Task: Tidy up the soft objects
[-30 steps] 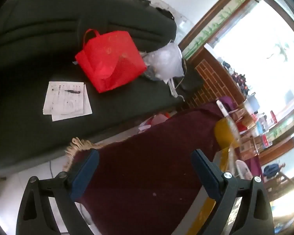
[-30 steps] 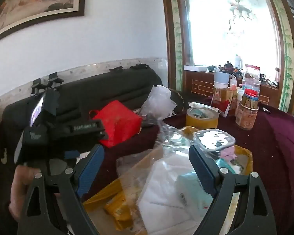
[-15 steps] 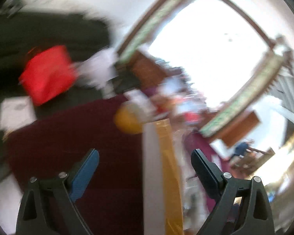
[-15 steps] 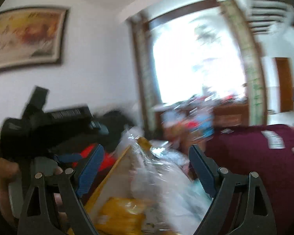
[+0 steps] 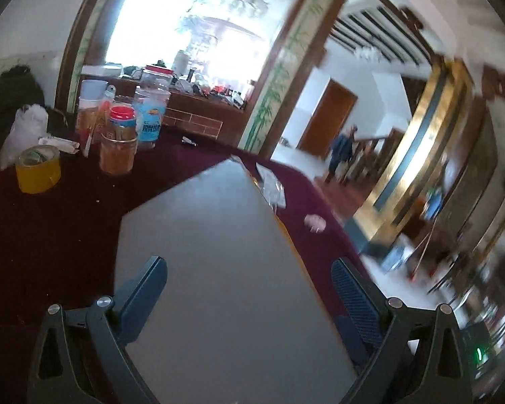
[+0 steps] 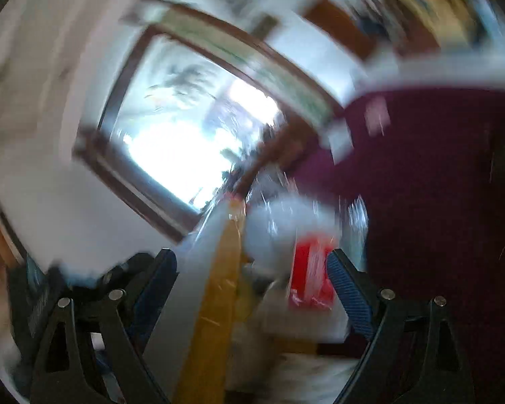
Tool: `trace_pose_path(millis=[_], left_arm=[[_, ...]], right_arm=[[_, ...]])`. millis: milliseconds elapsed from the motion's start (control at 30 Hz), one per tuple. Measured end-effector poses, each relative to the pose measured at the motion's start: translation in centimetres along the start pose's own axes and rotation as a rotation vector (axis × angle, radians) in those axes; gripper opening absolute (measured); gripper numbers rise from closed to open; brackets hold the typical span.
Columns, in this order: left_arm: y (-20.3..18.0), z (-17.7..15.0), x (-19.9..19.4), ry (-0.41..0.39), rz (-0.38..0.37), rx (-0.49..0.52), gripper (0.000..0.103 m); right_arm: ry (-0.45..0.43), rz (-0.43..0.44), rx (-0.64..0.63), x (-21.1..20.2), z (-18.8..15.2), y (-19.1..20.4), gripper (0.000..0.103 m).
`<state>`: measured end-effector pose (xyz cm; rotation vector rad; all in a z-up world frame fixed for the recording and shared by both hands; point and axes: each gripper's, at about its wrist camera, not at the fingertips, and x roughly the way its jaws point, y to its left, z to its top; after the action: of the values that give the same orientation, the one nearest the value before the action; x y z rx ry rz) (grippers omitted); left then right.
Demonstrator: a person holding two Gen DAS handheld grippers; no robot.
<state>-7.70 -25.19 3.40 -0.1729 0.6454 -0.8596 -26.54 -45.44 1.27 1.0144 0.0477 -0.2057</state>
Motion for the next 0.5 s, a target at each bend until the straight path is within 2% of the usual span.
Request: trace_pose_path(millis=[33, 100, 167, 367, 467, 500], left_arm=[[-0.8, -0.3, 0.0, -0.005, 0.009, 0.016, 0.099], [-1.3, -0.2, -1.0, -0.02, -0.005, 0.029, 0.099], [-2.1, 0.5, -1.4, -0.049, -0.027, 0.03, 0.099], [-3.3, 3.6, 0.4, -0.079, -0.063, 0.077, 0.099], [-4.4, 5.6, 1.6, -0.005, -0.132, 0.039, 0.099], [-4.5, 5.9, 1.7, 0.009, -0.139, 0.036, 0.099]], right_arm=[[0.067, 0.063, 0.146, 1.2, 0.3, -1.9, 0.09], [0.181, 0.19, 0.351, 3.6, -0.6, -3.9, 0.09], [0.227, 0.265, 0.461, 5.2, -1.3, -4.7, 0.09], [0.216, 0.371, 0.614, 6.0, -2.8, -4.0, 0.09], [0.213, 0.47, 0.749, 6.8, -3.1, -5.1, 0.09], [0.224, 0.481, 0.753, 7.2, -3.1, -4.9, 0.09]])
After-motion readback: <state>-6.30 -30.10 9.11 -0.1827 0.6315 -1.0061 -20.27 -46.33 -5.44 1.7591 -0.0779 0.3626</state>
